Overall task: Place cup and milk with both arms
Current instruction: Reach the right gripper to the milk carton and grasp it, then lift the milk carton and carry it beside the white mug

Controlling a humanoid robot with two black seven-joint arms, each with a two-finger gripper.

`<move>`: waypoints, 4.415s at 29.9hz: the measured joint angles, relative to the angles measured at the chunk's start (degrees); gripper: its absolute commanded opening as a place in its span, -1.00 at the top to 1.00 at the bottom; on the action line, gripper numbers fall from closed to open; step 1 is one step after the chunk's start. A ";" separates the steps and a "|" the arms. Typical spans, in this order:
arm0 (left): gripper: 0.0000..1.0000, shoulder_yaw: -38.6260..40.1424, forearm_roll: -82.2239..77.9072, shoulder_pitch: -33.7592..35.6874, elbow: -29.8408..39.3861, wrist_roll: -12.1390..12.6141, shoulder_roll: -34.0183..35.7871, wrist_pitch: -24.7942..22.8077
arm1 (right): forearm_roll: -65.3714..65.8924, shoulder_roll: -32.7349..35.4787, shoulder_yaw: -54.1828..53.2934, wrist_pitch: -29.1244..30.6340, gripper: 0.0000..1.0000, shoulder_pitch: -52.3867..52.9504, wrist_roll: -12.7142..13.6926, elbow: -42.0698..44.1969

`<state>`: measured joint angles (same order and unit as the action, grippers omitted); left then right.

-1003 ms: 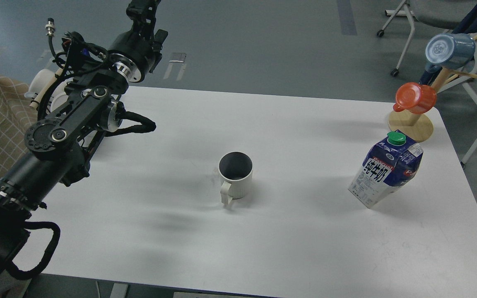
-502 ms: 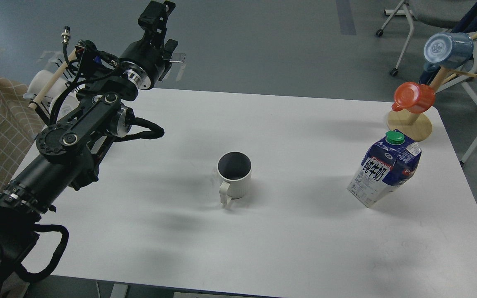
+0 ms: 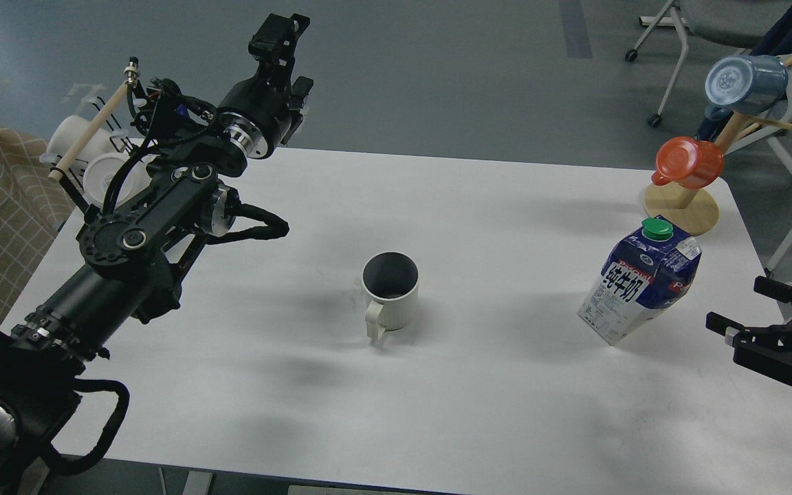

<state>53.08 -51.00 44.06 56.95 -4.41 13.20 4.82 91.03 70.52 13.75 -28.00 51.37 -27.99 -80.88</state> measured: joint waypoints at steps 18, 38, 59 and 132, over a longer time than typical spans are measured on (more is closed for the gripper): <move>-0.95 0.37 -0.07 -1.78 0.74 -0.07 -0.40 0.02 | -1.54 -14.69 -0.98 0.00 -1.00 0.27 0.00 10.68; -0.95 0.27 -0.07 -2.12 0.88 -0.07 -0.44 0.01 | -2.88 -21.42 -1.01 0.00 0.67 0.10 -0.02 15.34; -0.95 0.19 -0.07 -2.83 1.48 -0.07 -0.55 0.01 | -2.80 -14.40 -7.27 0.04 1.00 0.80 -0.01 6.81; -0.95 0.44 -0.06 -2.84 1.69 0.10 -0.18 0.01 | -1.79 -50.99 -3.72 0.00 0.32 4.16 -0.01 29.11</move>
<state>53.53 -51.06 41.22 58.63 -4.31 13.01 4.83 89.24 19.53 10.02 -28.00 55.53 -28.00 -51.77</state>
